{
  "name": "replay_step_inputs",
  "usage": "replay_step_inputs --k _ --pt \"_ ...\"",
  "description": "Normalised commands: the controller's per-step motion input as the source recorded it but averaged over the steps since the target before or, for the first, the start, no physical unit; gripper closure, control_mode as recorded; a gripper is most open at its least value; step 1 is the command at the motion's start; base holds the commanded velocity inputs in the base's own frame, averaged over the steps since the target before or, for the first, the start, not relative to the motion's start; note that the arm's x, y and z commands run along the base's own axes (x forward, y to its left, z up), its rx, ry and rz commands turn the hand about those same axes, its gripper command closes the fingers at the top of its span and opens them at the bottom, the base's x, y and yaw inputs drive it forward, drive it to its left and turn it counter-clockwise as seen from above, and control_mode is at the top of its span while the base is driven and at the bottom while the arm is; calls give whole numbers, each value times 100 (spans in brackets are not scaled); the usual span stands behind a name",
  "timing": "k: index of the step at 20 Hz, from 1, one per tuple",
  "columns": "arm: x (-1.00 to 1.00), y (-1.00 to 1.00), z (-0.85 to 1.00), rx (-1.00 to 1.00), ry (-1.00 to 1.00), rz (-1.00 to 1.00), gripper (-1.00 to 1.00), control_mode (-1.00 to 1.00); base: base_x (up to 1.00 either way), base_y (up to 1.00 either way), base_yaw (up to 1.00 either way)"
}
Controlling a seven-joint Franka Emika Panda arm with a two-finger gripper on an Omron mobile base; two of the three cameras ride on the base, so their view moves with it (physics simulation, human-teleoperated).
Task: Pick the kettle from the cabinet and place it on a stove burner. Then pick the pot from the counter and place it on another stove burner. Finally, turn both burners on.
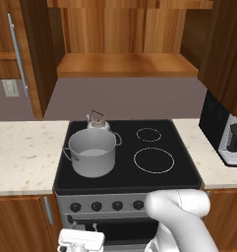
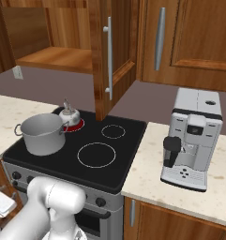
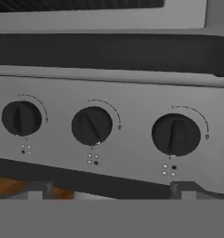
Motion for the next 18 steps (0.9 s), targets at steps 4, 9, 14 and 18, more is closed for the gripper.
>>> replay_step_inputs --k 4,9,14,18 --pt "23 7 1 9 2 1 -100 -100 0 0 0" --pt "26 10 5 4 7 3 -100 -100 0 0 0" --pt "11 19 0 0 2 5 -100 -100 0 0 0" --pt "11 15 0 0 0 5 -100 -100 0 0 0"
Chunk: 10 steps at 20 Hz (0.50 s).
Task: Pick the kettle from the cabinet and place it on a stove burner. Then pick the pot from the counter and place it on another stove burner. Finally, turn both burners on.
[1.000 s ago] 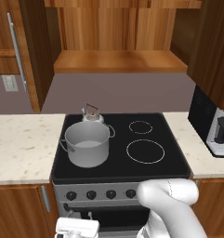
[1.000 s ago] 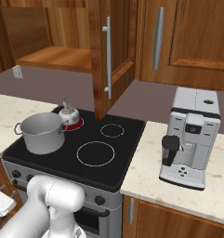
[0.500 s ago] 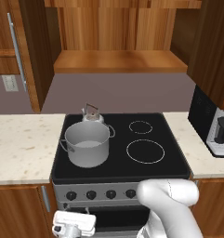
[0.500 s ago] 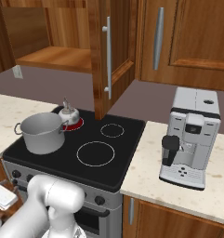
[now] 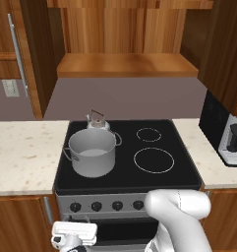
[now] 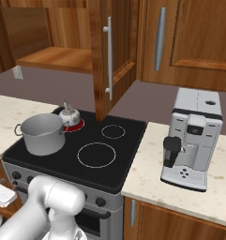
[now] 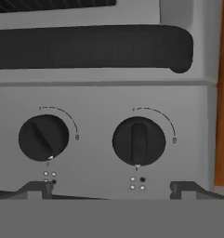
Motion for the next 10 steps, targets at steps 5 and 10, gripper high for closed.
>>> replay_step_inputs --k 5,10 --pt "19 11 0 0 2 5 -100 -100 0 0 0" --pt "19 11 -1 0 2 6 -100 -100 0 0 0"
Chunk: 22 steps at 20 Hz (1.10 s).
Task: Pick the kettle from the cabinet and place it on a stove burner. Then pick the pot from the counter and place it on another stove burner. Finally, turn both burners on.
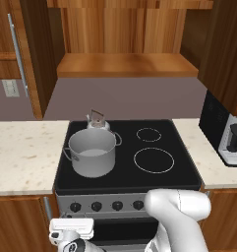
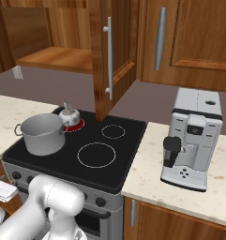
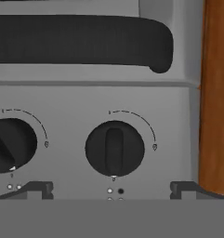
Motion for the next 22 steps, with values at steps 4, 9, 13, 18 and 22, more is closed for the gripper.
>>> replay_step_inputs --k 4,9,13,18,22 --pt "7 4 -9 0 0 6 -100 -100 0 0 0" --pt "12 0 -11 0 1 5 -100 -100 0 0 0" --pt "16 0 -10 0 3 2 -100 -100 0 0 0" --pt "7 0 -1 2 0 1 -100 -100 0 0 0" --pt "0 -1 0 2 0 0 -100 -100 0 0 0"
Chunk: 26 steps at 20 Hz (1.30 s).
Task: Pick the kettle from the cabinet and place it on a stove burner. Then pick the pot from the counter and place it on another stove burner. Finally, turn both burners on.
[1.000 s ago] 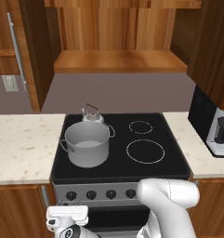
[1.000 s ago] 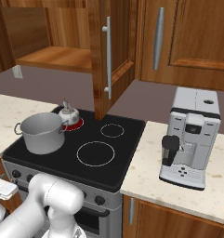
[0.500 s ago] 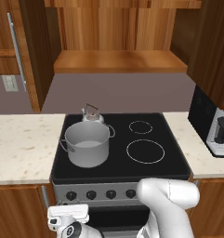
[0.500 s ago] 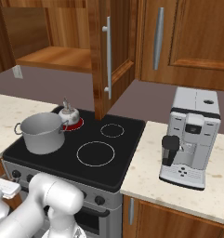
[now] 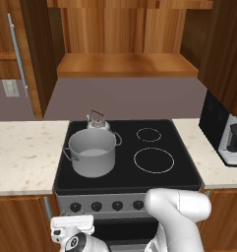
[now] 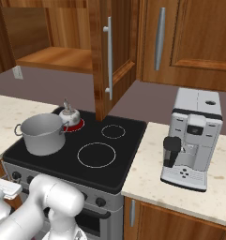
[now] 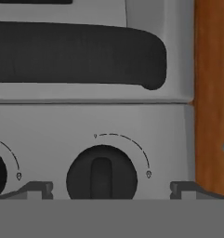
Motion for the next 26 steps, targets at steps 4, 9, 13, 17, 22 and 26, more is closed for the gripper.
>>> replay_step_inputs --k 4,9,13,17,22,26 --pt "-5 -3 0 2 0 0 -100 -100 0 0 0" --pt "-8 -6 0 2 0 0 -100 -100 0 0 0" --pt "-1 -11 0 2 0 0 -100 -100 0 0 0" --pt "0 -2 4 1 0 0 -100 -100 0 0 0" --pt "0 -1 1 0 0 0 -100 -100 0 0 0" --pt "0 0 0 0 0 0 -100 -100 0 0 0"
